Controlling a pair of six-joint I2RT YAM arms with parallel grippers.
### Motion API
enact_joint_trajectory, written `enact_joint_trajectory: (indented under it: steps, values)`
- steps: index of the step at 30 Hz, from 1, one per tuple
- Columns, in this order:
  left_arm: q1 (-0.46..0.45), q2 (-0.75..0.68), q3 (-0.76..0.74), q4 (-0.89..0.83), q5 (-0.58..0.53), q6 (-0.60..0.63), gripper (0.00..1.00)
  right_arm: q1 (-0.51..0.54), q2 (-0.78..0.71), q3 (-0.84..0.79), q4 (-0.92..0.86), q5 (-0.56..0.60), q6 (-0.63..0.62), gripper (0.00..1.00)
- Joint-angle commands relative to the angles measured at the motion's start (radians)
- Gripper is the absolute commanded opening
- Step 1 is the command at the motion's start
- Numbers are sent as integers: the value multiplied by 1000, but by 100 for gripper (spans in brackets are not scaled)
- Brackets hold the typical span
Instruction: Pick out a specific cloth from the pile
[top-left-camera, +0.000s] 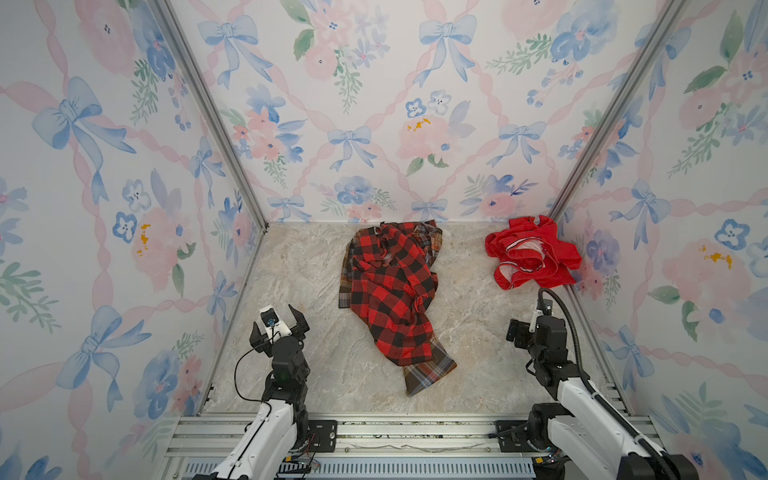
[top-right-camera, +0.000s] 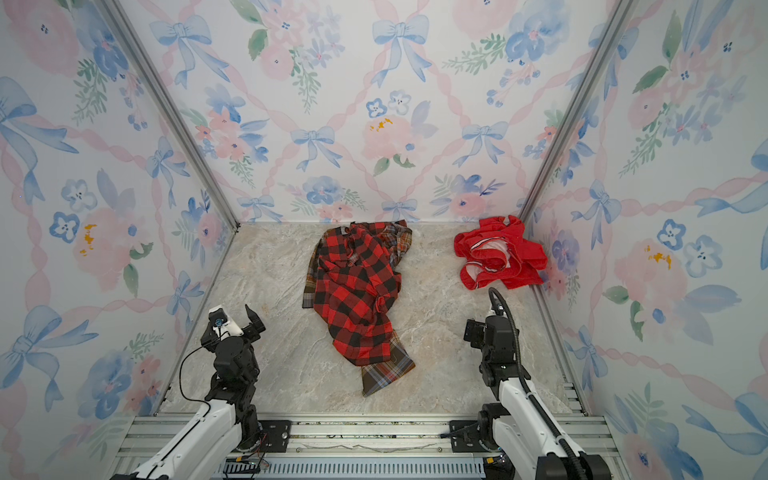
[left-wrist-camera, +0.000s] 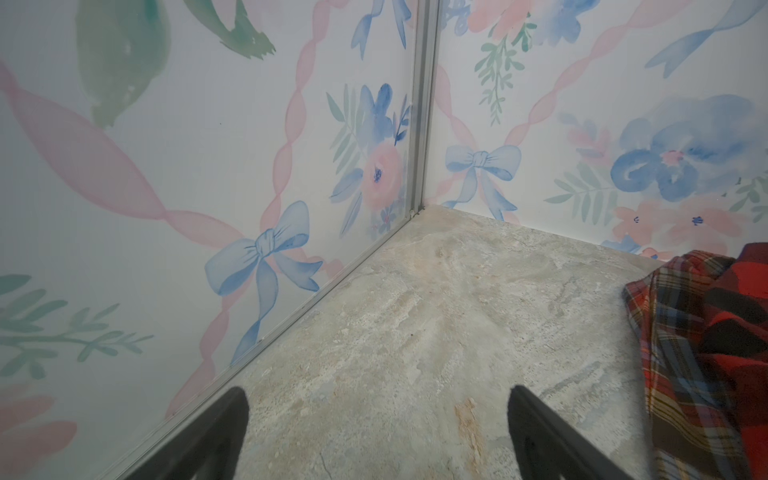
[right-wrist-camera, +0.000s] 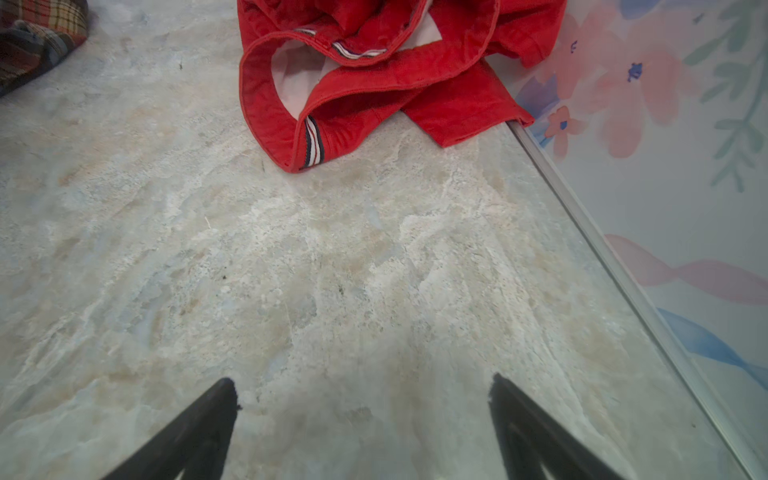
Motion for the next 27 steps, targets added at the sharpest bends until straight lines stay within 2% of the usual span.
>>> enact_joint_trajectory:
  steps: [1, 5, 11, 15, 17, 21, 23, 25, 26, 27]
  values:
    - [37, 128, -18, 133, 201, -43, 98, 8, 109, 22, 305, -66, -56, 97]
    - [43, 274, 55, 161, 207, -7, 98, 5, 226, 51, 413, -100, -58, 97]
    - [75, 375, 90, 225, 257, 18, 98, -28, 374, 60, 633, -153, -27, 97]
    - [82, 450, 123, 271, 306, 66, 98, -35, 430, 114, 609, -188, -45, 97]
    - [83, 485, 140, 287, 317, 75, 98, -40, 464, 109, 666, -193, -53, 97]
    - [86, 560, 175, 322, 397, 118, 98, -64, 596, 99, 808, -249, -44, 97]
    - [87, 552, 169, 321, 433, 126, 98, -63, 673, 98, 910, -288, -43, 97]
    - [86, 535, 159, 322, 537, 119, 98, -61, 632, 141, 749, -315, -72, 97]
    - [88, 544, 147, 353, 595, 65, 98, -52, 641, 167, 719, -301, -78, 97]
    - [88, 580, 146, 418, 648, 67, 98, -29, 645, 167, 727, -258, -87, 97]
